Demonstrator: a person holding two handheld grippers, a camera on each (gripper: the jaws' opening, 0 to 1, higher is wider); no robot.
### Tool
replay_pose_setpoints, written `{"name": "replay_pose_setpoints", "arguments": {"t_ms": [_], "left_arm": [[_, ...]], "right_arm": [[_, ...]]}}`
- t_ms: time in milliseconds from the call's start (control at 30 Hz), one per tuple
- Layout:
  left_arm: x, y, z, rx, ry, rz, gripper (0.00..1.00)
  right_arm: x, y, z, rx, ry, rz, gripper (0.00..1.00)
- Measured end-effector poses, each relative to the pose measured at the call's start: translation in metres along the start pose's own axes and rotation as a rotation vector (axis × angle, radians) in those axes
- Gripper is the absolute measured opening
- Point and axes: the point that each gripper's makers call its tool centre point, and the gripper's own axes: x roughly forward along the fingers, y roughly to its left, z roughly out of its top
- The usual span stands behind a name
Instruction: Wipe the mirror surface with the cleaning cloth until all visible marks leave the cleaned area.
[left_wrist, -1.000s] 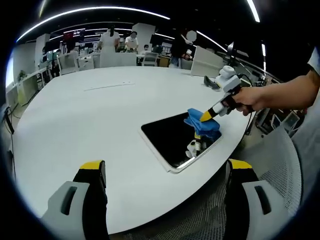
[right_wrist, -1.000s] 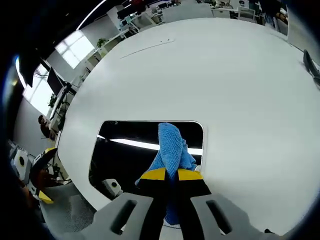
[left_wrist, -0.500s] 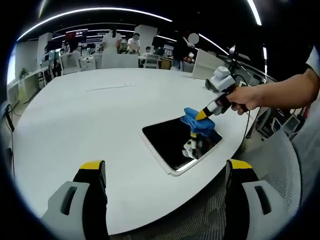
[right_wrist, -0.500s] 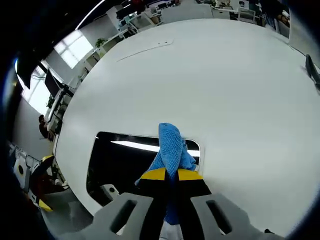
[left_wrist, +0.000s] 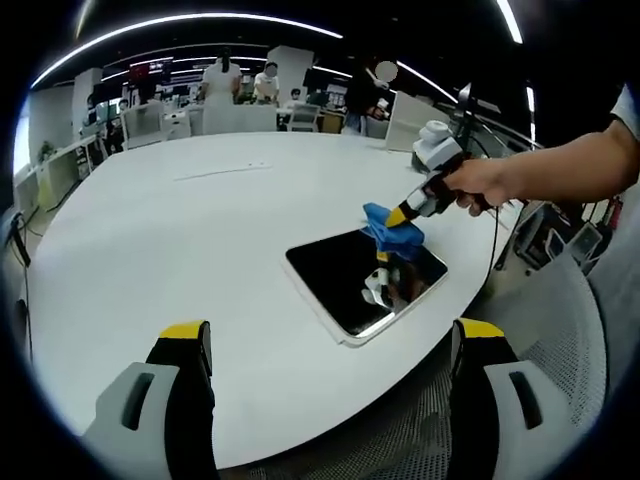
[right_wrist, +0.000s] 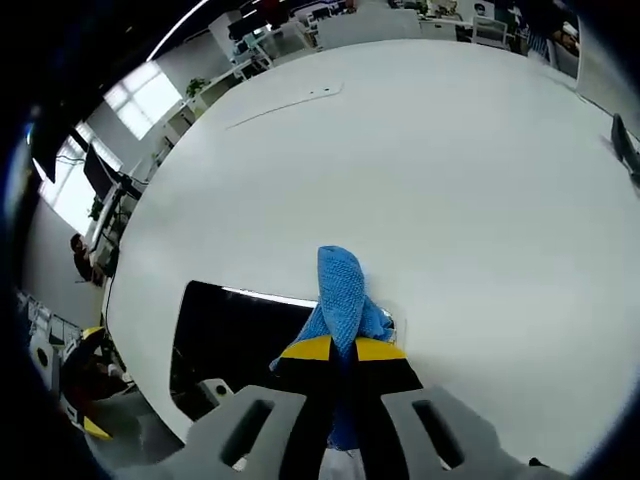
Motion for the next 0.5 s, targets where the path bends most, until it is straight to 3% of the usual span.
{"name": "replay_pose_setpoints", "arguments": {"t_ms": [333,500], "left_arm": [[0.000,0.001,0.001,-0.011,0.000,0.003,0.99],[0.000,0.002,0.000,-0.015,0.003,0.004,0.99]], "right_arm": [[0.000,0.000,0.002,0.004,0.010,0.003,0.00],[-0.022,0.011,0.019,-0.005,-0.045,0.038,0.00]]}}
